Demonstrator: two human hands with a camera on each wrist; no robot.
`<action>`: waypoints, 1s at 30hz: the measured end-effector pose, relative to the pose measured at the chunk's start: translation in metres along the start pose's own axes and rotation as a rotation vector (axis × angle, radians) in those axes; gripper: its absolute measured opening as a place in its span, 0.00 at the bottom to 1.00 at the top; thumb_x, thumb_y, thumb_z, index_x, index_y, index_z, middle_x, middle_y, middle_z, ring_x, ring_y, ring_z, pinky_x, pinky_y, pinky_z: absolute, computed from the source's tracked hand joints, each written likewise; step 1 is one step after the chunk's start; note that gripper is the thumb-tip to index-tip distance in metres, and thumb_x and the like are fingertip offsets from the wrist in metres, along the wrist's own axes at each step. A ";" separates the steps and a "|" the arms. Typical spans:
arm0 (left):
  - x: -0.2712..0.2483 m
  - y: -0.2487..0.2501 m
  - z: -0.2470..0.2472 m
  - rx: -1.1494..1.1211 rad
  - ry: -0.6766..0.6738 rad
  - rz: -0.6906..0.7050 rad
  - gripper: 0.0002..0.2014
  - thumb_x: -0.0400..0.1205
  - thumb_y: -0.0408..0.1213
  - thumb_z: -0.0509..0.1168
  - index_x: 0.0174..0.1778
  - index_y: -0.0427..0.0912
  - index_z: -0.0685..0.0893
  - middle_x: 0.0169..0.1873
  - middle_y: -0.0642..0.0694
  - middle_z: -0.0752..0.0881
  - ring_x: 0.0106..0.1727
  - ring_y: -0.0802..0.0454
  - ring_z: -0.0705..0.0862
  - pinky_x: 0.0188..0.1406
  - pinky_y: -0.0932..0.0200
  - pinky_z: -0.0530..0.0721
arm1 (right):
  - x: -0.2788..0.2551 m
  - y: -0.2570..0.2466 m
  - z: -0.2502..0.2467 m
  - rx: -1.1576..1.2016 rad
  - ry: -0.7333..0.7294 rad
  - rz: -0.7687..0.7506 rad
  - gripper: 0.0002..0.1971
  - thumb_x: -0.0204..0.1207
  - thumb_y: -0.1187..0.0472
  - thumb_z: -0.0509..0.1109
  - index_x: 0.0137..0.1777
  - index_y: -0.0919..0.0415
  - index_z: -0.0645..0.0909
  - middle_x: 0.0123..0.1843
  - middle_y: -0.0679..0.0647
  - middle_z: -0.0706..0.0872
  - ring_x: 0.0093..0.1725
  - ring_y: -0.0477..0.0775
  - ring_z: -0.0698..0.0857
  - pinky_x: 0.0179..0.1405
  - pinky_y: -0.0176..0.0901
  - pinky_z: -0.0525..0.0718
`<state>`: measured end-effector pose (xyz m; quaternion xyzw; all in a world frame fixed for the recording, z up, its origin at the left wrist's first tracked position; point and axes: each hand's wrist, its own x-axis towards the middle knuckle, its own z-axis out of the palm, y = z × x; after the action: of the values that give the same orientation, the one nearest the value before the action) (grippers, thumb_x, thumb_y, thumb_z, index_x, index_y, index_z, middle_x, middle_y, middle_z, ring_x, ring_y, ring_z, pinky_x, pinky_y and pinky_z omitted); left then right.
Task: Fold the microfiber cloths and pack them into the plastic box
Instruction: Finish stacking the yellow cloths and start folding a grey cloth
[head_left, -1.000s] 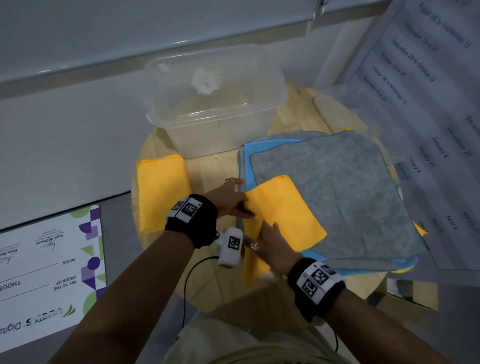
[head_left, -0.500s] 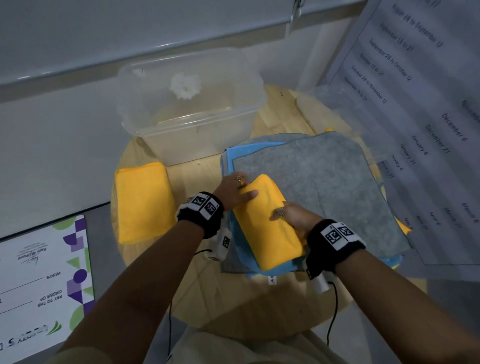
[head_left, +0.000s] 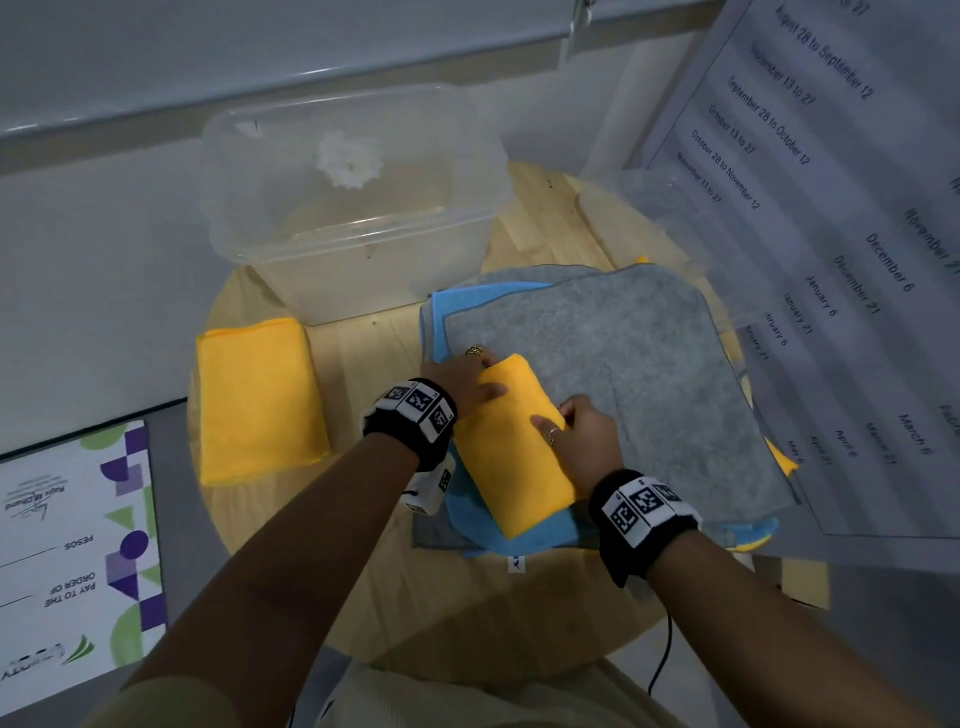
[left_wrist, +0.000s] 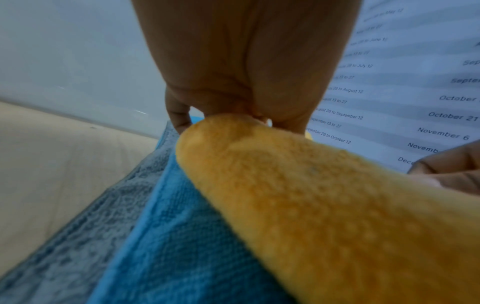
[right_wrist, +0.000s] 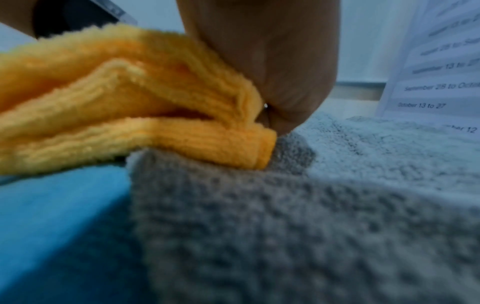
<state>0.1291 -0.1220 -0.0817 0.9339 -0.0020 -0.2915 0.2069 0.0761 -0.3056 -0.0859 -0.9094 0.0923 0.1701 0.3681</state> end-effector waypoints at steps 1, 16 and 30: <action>0.000 -0.001 -0.001 -0.025 0.025 0.003 0.21 0.82 0.57 0.57 0.65 0.48 0.72 0.61 0.43 0.82 0.65 0.40 0.79 0.72 0.43 0.65 | 0.000 0.000 -0.001 -0.016 0.035 -0.023 0.15 0.76 0.51 0.70 0.48 0.64 0.75 0.33 0.52 0.78 0.32 0.49 0.75 0.28 0.40 0.68; -0.060 -0.031 0.046 -1.000 0.361 -0.379 0.19 0.80 0.55 0.61 0.35 0.42 0.74 0.34 0.41 0.81 0.37 0.46 0.81 0.41 0.52 0.80 | 0.007 0.002 -0.006 -0.158 -0.232 -0.149 0.24 0.80 0.42 0.61 0.52 0.66 0.80 0.50 0.61 0.84 0.51 0.61 0.81 0.49 0.49 0.77; -0.123 -0.071 -0.019 -1.188 0.744 -0.114 0.06 0.85 0.38 0.58 0.54 0.55 0.72 0.41 0.46 0.80 0.49 0.43 0.80 0.51 0.46 0.78 | -0.020 -0.127 0.017 0.355 -0.596 -0.276 0.27 0.80 0.60 0.66 0.73 0.56 0.57 0.68 0.53 0.74 0.65 0.59 0.77 0.58 0.53 0.80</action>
<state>0.0287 -0.0348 -0.0281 0.6991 0.2777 0.0853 0.6534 0.0912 -0.2023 -0.0085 -0.7458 -0.1145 0.3575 0.5503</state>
